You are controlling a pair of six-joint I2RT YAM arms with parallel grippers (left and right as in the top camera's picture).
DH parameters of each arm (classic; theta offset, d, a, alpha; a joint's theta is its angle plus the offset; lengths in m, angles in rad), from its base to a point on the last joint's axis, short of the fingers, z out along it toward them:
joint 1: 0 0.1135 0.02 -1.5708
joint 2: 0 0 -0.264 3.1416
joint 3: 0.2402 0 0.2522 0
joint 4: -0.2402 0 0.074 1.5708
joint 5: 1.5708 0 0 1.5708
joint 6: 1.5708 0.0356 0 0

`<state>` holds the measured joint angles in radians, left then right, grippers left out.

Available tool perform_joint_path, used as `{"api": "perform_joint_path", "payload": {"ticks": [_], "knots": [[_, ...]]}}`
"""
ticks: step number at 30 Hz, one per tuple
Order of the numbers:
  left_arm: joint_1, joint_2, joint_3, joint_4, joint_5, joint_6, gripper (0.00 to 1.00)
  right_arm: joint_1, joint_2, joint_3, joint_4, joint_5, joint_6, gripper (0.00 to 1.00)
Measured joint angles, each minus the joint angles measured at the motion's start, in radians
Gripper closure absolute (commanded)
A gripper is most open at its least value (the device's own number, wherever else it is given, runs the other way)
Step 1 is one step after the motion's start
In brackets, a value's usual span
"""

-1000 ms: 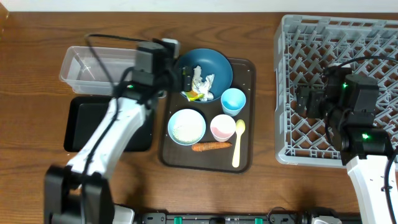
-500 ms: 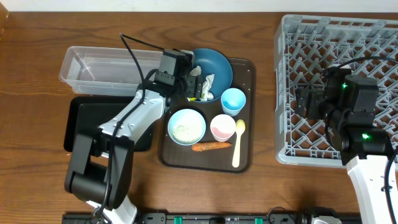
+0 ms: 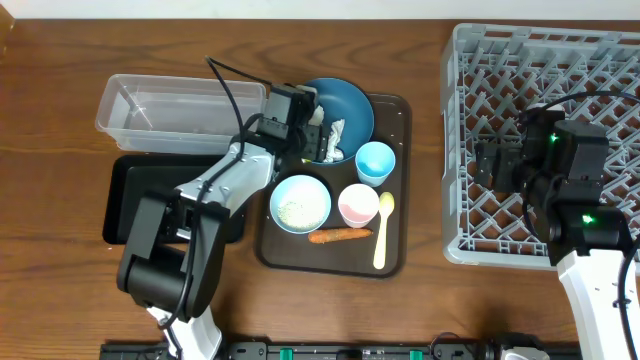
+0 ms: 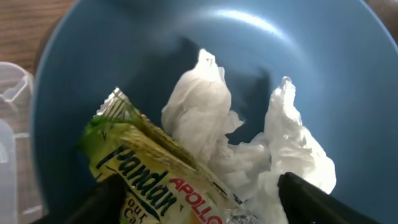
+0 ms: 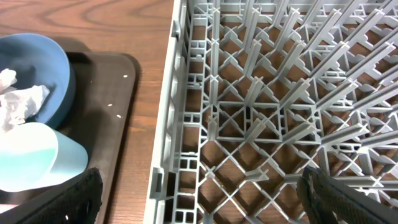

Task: Sort waste into correct bins and load items into the dishwasher rack
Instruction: 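Reach left gripper into blue bowl and grasp green snack wrapper, then carry wrapper with left gripper and drop it into clear bin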

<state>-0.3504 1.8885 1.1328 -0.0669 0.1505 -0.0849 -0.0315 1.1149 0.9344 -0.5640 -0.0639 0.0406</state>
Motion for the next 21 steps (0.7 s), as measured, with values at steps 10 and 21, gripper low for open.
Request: {"api": "perform_joint_path", "payload": {"ticks": [10,21], "knots": [[-0.007,0.0,0.0,-0.003,0.0,-0.006,0.6,0.0,0.0,0.0,-0.004,0.0,0.0,0.01],[-0.011,0.0,0.0,0.001,0.0,-0.005,0.94,0.0,0.0,0.0,-0.013,0.0,0.0,0.01]]}}
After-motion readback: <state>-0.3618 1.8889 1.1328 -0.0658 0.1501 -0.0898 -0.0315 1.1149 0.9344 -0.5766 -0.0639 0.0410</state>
